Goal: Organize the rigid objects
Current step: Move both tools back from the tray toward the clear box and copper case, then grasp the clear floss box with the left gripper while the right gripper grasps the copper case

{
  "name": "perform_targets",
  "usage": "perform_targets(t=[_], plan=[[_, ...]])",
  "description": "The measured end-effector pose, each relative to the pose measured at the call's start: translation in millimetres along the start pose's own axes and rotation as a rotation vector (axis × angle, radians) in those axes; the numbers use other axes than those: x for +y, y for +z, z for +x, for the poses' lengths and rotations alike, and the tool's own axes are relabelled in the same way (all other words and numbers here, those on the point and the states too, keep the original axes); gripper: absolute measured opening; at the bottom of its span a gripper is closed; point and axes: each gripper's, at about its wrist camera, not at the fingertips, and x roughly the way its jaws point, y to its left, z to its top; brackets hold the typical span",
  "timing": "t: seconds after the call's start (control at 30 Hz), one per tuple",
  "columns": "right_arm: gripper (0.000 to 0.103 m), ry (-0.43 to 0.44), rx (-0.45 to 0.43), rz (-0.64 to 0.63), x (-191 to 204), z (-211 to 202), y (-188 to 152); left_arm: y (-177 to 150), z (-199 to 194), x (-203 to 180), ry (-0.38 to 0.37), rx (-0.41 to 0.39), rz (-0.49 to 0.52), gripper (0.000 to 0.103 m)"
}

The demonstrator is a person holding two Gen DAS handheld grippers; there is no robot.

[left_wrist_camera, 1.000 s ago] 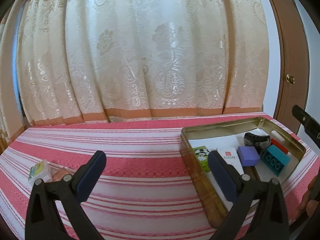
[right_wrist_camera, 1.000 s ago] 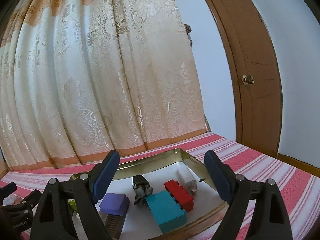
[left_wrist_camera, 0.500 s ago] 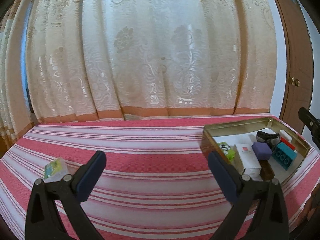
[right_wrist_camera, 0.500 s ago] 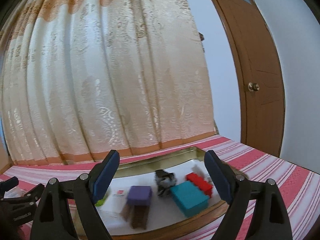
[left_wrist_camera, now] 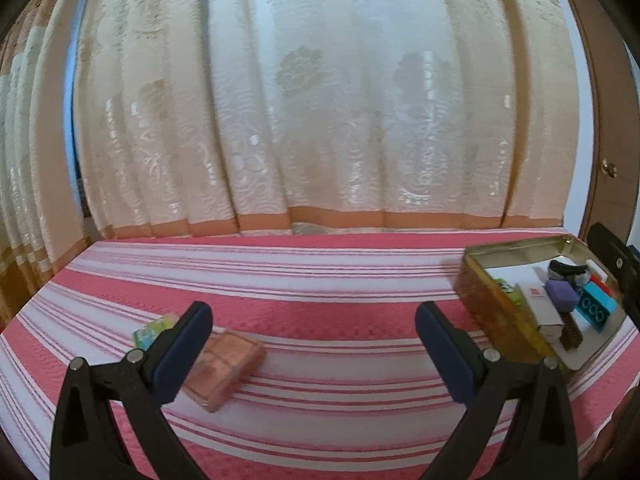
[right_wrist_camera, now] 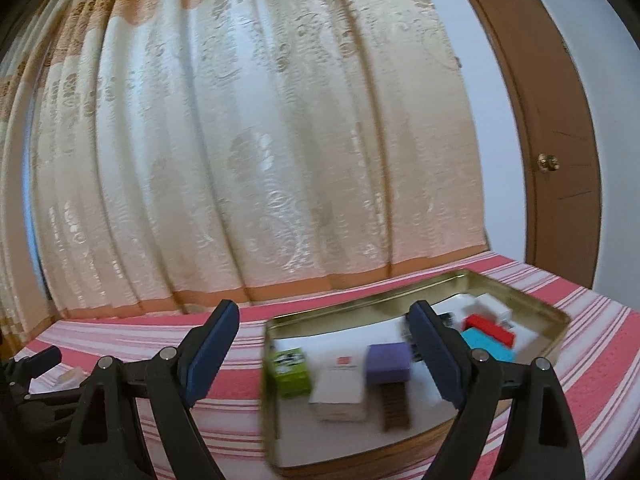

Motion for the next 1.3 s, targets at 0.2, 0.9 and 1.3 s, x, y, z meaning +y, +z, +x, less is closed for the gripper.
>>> perform_targets(t=[0.2,0.9,1.3], plan=[[0.088,0.059,0.050,-0.004,34,8,-7,-1,9,34,0.038,0.036,-0.050,0.103],[0.088,0.168,0.144,-0.041,134,34,-22,-6,43,119,0.087,0.177,-0.194,0.103],[0.088,0.218,0.188,-0.042,138,38,-25,-12,86,131,0.055,0.359,-0.250,0.103]])
